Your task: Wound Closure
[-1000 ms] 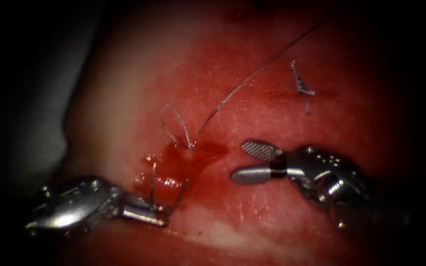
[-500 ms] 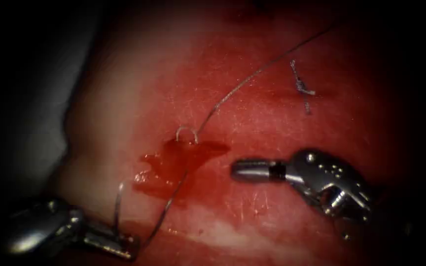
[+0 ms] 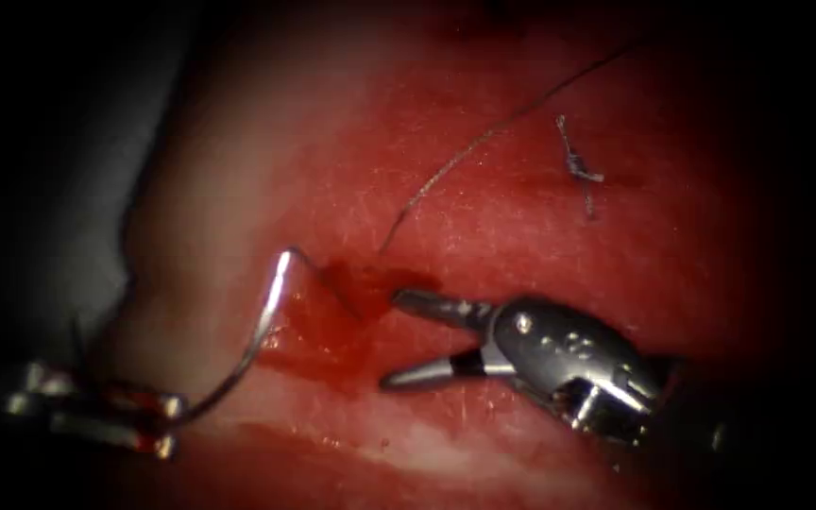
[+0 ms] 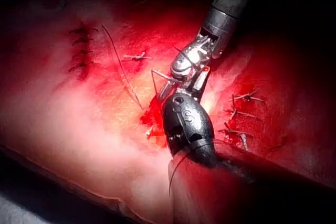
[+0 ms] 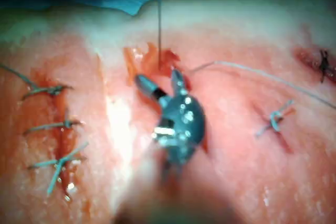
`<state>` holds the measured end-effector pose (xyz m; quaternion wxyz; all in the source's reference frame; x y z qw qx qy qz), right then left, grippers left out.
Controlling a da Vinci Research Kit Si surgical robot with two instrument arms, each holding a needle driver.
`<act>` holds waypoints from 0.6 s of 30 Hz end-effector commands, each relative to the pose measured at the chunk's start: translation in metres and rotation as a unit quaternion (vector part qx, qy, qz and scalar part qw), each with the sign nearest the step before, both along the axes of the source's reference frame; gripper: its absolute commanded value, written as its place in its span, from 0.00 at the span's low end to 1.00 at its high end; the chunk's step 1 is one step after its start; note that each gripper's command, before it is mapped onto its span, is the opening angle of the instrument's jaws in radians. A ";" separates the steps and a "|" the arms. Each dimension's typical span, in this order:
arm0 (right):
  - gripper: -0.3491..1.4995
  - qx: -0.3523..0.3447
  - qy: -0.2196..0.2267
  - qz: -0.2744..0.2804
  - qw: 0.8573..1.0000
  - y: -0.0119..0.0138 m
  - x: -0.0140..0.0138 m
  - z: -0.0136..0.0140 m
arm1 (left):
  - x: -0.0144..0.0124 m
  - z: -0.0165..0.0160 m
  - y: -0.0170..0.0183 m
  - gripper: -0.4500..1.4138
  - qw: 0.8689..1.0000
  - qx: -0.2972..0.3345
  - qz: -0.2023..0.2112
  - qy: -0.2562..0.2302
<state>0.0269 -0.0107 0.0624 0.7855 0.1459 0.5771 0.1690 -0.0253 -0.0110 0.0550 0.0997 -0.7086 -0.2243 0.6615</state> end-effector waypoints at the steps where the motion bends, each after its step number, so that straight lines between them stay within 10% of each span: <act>1: 0.78 -0.017 -0.008 0.006 1.000 0.0004 0.0011 0.0005 | -0.0006 0.0002 -0.0002 0.00 1.000 -0.003 -0.001 0.000; 18: 0.62 -0.041 -0.010 0.007 0.999 -0.0005 0.0044 0.0020 | -0.0010 -0.0012 -0.0006 0.00 1.000 -0.003 -0.002 -0.001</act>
